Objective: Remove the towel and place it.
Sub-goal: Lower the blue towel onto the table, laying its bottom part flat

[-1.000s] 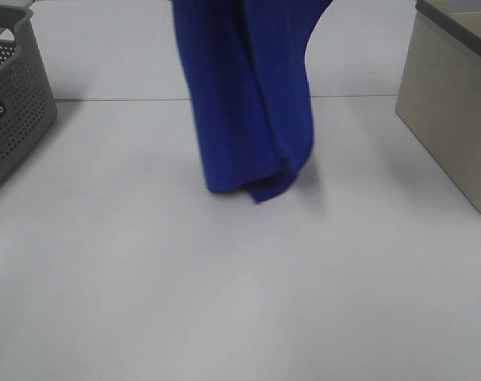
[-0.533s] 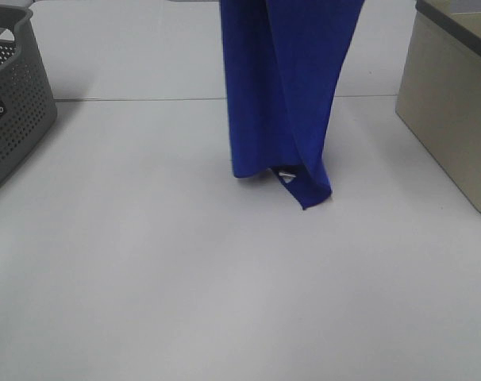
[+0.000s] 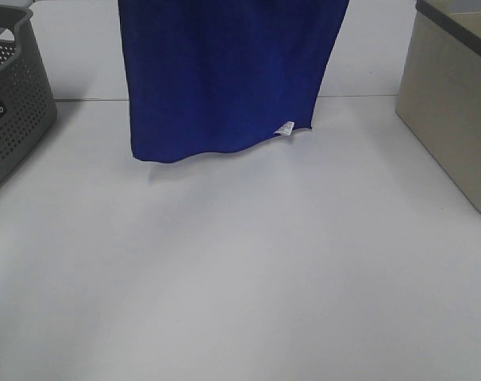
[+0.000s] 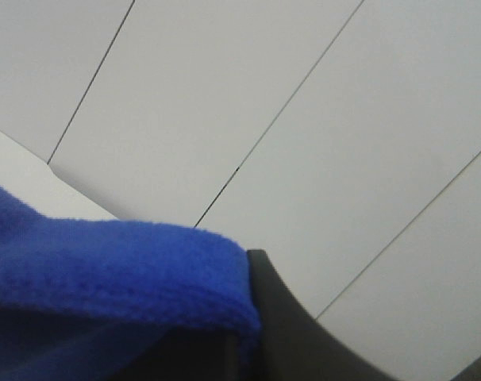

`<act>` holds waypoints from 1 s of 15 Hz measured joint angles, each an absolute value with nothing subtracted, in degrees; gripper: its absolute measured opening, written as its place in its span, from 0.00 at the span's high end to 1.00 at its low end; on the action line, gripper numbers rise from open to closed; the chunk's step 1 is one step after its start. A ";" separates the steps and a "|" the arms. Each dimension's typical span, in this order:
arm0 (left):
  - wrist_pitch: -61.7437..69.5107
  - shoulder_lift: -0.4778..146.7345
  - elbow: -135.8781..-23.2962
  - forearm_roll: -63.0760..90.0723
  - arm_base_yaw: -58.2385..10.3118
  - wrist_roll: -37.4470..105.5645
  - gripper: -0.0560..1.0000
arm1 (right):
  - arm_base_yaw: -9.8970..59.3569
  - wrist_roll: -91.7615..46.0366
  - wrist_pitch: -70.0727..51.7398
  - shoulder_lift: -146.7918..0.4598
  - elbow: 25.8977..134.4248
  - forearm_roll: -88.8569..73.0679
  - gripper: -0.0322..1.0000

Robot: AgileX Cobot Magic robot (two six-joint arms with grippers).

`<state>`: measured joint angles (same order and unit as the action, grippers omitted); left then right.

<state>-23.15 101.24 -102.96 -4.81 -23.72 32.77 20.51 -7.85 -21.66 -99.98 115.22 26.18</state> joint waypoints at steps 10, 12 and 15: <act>-35.58 119.29 -119.00 -3.21 -19.25 32.77 0.95 | 18.79 -7.39 -2.35 -113.27 121.52 25.73 0.95; -32.03 129.55 -137.34 -3.04 -17.59 31.34 0.95 | 15.93 -6.76 2.01 -119.18 130.06 21.20 0.95; -26.13 137.17 -150.40 -2.86 -16.27 26.81 0.95 | 14.95 -5.73 4.13 -122.50 133.90 18.45 0.95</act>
<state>-26.13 137.17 -150.40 -2.86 -16.27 26.81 14.95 -5.73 4.13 -122.50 133.90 18.45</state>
